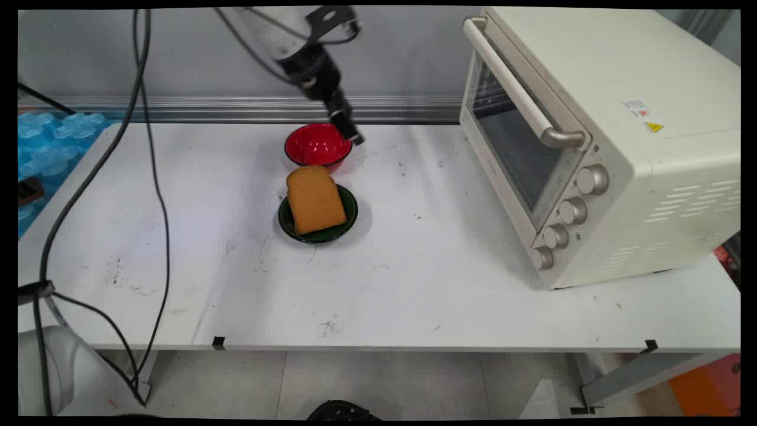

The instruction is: Open the oven

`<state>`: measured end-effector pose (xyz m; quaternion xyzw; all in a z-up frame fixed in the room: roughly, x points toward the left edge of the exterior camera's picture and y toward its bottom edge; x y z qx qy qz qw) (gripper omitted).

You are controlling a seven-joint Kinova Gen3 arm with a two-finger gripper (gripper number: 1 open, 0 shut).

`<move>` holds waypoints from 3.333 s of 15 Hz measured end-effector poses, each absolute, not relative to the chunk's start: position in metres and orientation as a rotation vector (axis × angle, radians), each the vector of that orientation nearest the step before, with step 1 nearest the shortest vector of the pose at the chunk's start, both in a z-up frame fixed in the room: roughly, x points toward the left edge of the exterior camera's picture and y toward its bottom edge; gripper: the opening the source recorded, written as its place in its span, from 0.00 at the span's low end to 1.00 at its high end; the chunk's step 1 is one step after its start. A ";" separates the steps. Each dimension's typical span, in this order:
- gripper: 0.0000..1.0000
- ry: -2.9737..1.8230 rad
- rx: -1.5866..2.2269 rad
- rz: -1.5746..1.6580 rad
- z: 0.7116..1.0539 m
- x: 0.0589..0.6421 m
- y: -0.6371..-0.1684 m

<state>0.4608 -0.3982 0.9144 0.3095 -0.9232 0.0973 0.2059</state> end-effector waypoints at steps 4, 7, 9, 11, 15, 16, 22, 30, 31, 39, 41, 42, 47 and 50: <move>1.00 -2.534 0.841 0.266 0.931 0.438 -0.416; 1.00 -2.513 0.807 0.275 0.946 0.419 -0.433; 1.00 -2.506 0.788 0.279 0.955 0.409 -0.440; 1.00 -2.501 0.775 0.284 0.964 0.400 -0.447; 1.00 -2.495 0.765 0.298 0.978 0.385 -0.455; 1.00 -2.490 0.764 0.302 0.981 0.381 -0.457; 0.00 -2.448 0.774 0.315 0.999 0.358 -0.466; 0.00 -2.409 0.765 0.323 1.019 0.332 -0.483; 0.00 -2.407 0.762 0.322 1.021 0.330 -0.485; 0.00 -2.389 0.762 0.279 1.033 0.301 -0.495; 0.00 -2.383 0.765 0.270 1.034 0.295 -0.498; 0.00 -2.379 0.769 0.265 1.034 0.292 -0.499; 0.00 -2.372 0.785 0.247 1.024 0.284 -0.500; 0.00 -2.375 0.792 0.237 1.015 0.281 -0.500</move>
